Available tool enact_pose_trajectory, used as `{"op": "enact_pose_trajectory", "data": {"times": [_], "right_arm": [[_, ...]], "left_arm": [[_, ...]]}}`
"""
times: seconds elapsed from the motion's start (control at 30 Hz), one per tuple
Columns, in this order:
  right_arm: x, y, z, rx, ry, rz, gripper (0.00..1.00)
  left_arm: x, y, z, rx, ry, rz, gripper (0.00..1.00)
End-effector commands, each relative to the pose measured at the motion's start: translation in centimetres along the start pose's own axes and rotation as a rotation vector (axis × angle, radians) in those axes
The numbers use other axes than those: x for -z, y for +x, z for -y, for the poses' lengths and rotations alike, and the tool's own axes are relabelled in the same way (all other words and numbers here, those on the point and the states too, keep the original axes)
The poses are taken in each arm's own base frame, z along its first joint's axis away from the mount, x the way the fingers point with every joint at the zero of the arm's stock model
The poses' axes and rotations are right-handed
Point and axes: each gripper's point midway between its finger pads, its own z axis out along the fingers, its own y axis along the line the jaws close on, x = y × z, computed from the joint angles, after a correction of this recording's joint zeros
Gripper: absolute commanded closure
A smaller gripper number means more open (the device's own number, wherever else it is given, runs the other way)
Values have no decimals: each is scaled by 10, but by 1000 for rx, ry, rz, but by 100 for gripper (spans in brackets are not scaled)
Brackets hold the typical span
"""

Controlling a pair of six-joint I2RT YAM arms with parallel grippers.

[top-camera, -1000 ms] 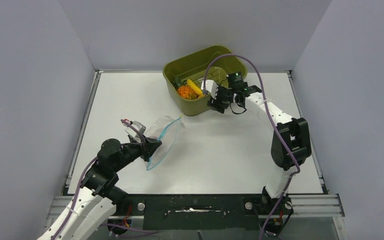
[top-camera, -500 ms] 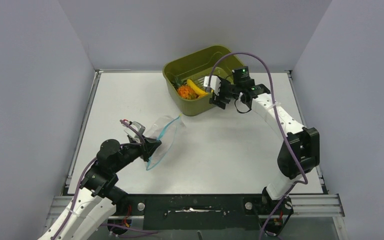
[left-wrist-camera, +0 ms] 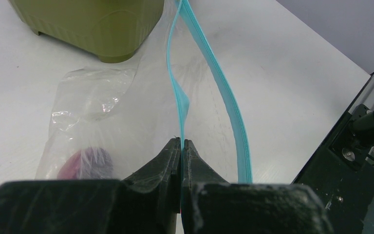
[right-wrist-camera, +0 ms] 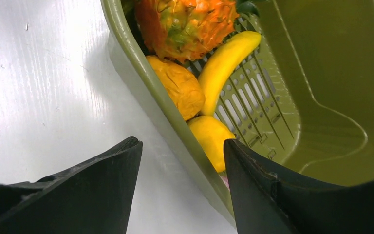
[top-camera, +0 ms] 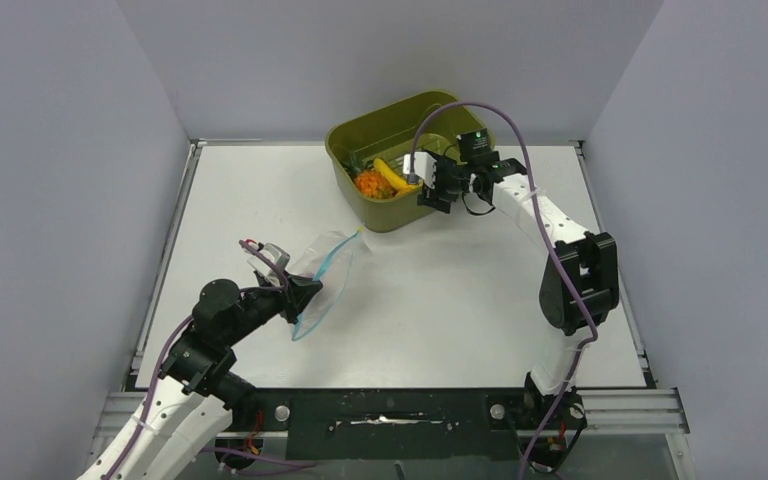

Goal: Place the food in the zip-top bag and seal the zipper
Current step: Move the bin to the center of the board.

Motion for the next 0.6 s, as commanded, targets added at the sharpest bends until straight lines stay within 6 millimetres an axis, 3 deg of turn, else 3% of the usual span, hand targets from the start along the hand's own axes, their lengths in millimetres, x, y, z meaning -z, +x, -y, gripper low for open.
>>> {"op": "enact_pose_trajectory", "data": {"times": [0.0, 0.23, 0.37, 0.57], "right_arm": [[-2, 3, 15, 36, -5, -14, 38], [-10, 13, 1, -24, -27, -33, 49], [-8, 8, 2, -69, 31, -49, 59], [-14, -3, -12, -165, 58, -77, 66]], "left_arm": [[-1, -13, 2, -28, 10, 48, 100], [-1, -13, 1, -29, 3, 48, 100], [-1, -14, -2, -31, -12, 51, 100], [0, -16, -5, -33, -35, 59, 100]]}}
